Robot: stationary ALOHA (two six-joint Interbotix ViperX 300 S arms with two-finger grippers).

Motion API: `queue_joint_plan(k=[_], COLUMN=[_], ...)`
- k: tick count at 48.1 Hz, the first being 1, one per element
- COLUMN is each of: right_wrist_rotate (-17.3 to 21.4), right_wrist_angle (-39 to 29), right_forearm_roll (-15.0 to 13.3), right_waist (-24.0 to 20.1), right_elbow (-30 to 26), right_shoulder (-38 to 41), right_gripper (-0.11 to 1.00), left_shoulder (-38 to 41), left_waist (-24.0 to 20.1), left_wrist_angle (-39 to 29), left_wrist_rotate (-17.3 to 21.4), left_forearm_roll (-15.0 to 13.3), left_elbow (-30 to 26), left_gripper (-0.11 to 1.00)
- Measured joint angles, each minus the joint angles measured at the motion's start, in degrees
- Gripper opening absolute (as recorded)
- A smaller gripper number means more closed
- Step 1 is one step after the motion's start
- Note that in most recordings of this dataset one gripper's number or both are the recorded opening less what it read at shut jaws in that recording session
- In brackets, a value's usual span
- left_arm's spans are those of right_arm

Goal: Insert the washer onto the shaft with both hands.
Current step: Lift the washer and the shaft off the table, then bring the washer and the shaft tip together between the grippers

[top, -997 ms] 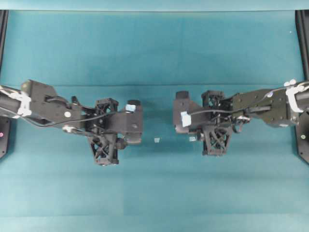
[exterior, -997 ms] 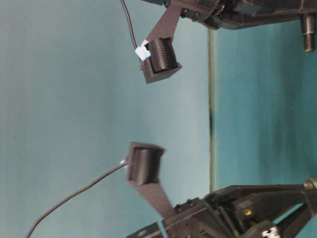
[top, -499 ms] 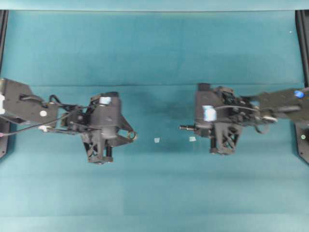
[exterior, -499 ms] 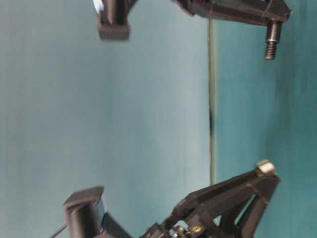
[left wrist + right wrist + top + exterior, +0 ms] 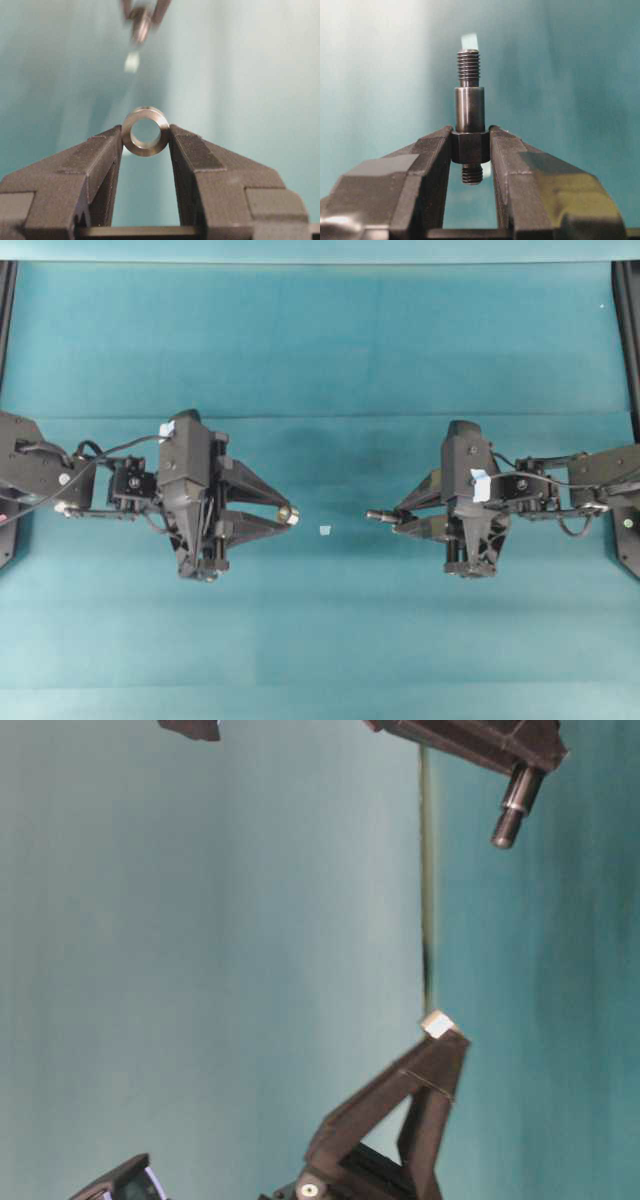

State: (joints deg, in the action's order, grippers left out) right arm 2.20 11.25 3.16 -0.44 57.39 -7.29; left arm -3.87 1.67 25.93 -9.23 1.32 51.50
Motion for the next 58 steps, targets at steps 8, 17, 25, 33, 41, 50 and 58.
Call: queue_joint_plan(k=[8, 17, 25, 33, 41, 50, 58], right_wrist_rotate=[0.0, 0.0, 0.09, 0.18, 0.09, 0.26, 0.18], right_wrist_angle=[2.99, 3.78, 5.01, 6.42, 7.73, 9.32, 10.2], right_forearm_roll=[0.0, 0.0, 0.0, 0.0, 0.0, 0.0, 0.0], right_waist=[0.0, -0.44, -1.32, -2.29, -2.81, -2.9, -2.99], right_elbow=[0.0, 0.09, 0.09, 0.09, 0.0, 0.0, -0.18], right_shoulder=[0.7, 1.05, 1.49, 2.2, 2.64, 2.72, 2.81], right_gripper=[0.0, 0.0, 0.0, 0.0, 0.0, 0.0, 0.0], left_shoulder=[0.0, 0.09, 0.26, 0.7, 1.85, 3.43, 5.01], left_waist=[0.97, 1.23, 1.05, 1.23, 1.23, 1.05, 1.23], left_wrist_angle=[0.26, 0.44, 0.88, 1.85, 2.11, 2.11, 2.11], left_wrist_rotate=[-0.18, -0.18, -0.18, -0.26, -0.26, -0.26, -0.26], left_forearm_roll=[0.0, 0.0, 0.0, -0.09, -0.09, 0.0, -0.09], left_elbow=[0.0, -0.09, -0.18, -0.62, -1.76, -3.34, -4.75], left_gripper=[0.37, 0.37, 0.37, 0.37, 0.37, 0.37, 0.37])
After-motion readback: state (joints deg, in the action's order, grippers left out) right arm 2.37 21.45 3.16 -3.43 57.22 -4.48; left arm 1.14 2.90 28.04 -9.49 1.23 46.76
